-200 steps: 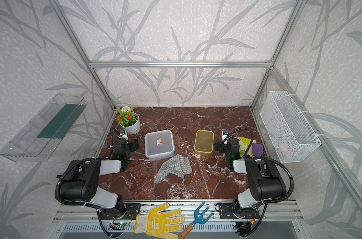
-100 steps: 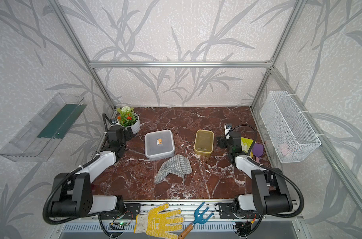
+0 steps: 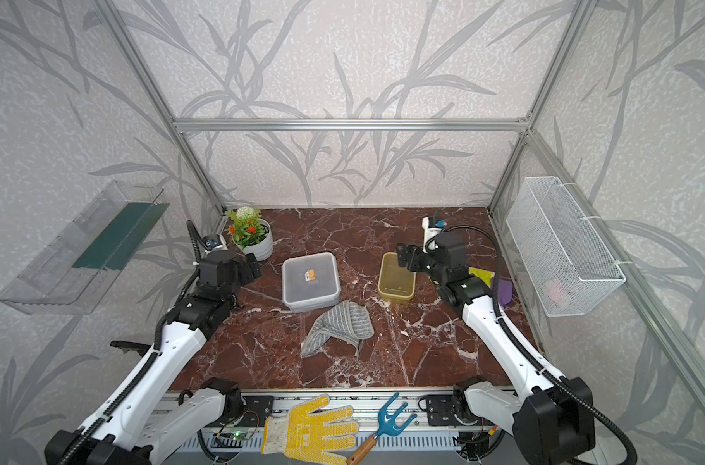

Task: Wipe the insides of the lunch boxes
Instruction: Move the lunch box to the center of the board.

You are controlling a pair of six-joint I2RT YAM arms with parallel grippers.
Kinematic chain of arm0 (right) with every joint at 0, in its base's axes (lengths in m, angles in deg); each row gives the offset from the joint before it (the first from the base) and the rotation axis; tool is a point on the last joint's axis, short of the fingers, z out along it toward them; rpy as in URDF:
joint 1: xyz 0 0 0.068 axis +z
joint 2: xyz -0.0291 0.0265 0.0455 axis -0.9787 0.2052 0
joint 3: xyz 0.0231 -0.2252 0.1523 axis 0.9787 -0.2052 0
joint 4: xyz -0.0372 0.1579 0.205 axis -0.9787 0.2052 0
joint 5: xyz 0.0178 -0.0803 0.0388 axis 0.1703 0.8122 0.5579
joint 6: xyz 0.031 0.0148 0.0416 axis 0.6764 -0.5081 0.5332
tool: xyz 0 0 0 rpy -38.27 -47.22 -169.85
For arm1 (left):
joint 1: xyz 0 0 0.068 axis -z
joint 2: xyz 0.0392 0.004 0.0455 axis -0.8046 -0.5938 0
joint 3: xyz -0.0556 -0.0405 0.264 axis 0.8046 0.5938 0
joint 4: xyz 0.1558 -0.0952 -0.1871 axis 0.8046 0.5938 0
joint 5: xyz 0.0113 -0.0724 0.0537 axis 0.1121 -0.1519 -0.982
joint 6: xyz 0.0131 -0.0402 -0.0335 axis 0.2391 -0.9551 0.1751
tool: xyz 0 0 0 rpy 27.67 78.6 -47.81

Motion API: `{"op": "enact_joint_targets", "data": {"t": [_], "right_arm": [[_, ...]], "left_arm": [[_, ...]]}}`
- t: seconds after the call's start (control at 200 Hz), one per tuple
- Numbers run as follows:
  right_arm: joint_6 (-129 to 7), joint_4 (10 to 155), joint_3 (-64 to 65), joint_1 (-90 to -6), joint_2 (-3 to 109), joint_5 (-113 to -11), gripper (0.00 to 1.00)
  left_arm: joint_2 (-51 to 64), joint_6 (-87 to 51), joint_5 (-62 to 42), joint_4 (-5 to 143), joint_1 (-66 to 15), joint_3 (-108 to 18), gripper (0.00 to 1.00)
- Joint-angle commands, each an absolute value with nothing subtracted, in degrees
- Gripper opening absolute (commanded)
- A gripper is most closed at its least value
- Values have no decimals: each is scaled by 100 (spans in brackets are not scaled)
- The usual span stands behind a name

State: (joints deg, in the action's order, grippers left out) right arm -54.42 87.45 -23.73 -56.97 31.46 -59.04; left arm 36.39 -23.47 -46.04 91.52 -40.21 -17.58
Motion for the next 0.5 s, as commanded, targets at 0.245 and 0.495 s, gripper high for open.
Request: {"op": "enact_joint_targets", "data": {"t": [0.245, 0.495], "right_arm": [[-3494, 7159, -1955, -3803, 5262, -6558, 75], [-3178, 7010, -1499, -3485, 6392, -6426, 72]], "left_arm": [[3722, -3441, -3615, 9215, -3657, -1102, 98], [2914, -3191, -2676, 9518, -3717, -1518, 99]]}}
